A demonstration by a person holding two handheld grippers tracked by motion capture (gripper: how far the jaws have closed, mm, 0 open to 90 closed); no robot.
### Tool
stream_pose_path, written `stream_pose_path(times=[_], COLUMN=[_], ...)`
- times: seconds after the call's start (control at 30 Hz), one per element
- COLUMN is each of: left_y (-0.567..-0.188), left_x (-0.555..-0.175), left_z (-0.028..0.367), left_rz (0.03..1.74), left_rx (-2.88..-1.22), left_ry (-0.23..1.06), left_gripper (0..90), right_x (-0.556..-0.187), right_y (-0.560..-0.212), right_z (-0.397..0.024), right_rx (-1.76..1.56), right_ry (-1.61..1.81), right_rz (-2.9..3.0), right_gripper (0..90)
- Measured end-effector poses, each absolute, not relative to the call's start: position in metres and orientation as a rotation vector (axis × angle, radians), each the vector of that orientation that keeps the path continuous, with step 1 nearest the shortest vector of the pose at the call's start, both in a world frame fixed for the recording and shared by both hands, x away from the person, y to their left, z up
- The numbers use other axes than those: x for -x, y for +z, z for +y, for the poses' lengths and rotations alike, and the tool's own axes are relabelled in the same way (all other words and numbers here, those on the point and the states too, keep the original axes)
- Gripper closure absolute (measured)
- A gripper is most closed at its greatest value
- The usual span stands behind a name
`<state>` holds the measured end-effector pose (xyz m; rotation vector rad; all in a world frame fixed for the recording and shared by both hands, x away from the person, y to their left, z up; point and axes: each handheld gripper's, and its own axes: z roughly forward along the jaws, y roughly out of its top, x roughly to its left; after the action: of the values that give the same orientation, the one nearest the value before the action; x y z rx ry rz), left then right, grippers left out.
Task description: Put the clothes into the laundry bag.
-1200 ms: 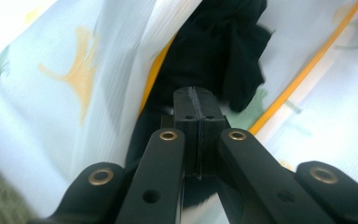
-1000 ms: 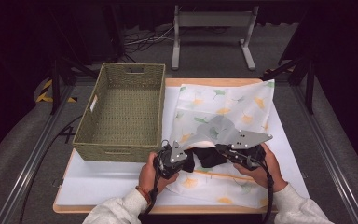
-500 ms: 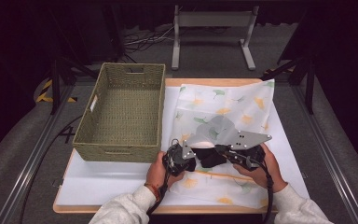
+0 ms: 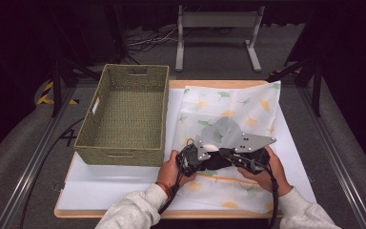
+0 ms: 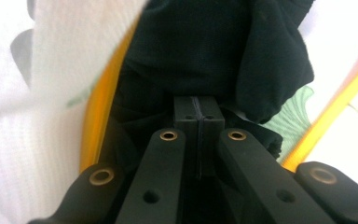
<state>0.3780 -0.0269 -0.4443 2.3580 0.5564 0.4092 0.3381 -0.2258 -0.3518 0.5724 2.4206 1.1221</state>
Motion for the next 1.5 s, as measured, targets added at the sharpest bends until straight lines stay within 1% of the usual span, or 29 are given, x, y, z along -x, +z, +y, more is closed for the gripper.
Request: stream_pose_path(times=[0.17, 0.4, 0.53, 0.67, 0.83, 1.1, 1.4, 1.5], left_y=[-0.446, -0.436, -0.428, -0.423, -0.432, -0.435, -0.435, -0.434], left_x=[-0.381, -0.375, -0.371, -0.372, -0.376, -0.385, -0.394, -0.394], left_z=[-0.029, -0.018, -0.014, -0.018, -0.029, -0.043, -0.053, -0.053], left_rz=[0.589, 0.561, 0.538, 0.522, 0.546, 0.587, 0.619, 0.622], left_rx=[-2.306, -2.264, -2.225, -2.196, -2.171, -2.158, -2.151, -2.147], left_ry=[0.41, 0.394, 0.408, 0.402, 0.382, 0.418, 0.431, 0.417], left_gripper=[90.0, 90.0, 90.0, 90.0, 90.0, 90.0, 90.0, 90.0], right_x=[-0.339, -0.338, -0.338, -0.338, -0.338, -0.338, -0.339, -0.339], right_y=[-0.353, -0.351, -0.351, -0.352, -0.352, -0.353, -0.354, -0.354], right_z=[-0.225, -0.228, -0.227, -0.226, -0.226, -0.226, -0.226, -0.226], right_rx=[-0.574, -0.58, -0.581, -0.578, -0.579, -0.577, -0.583, -0.588], right_ry=[1.121, 1.124, 1.123, 1.123, 1.12, 1.115, 1.103, 1.107], right_rz=[2.422, 2.416, 2.415, 2.415, 2.418, 2.423, 2.426, 2.424], right_gripper=[89.9, 89.9, 89.9, 89.9, 90.0, 89.9, 89.9, 89.9])
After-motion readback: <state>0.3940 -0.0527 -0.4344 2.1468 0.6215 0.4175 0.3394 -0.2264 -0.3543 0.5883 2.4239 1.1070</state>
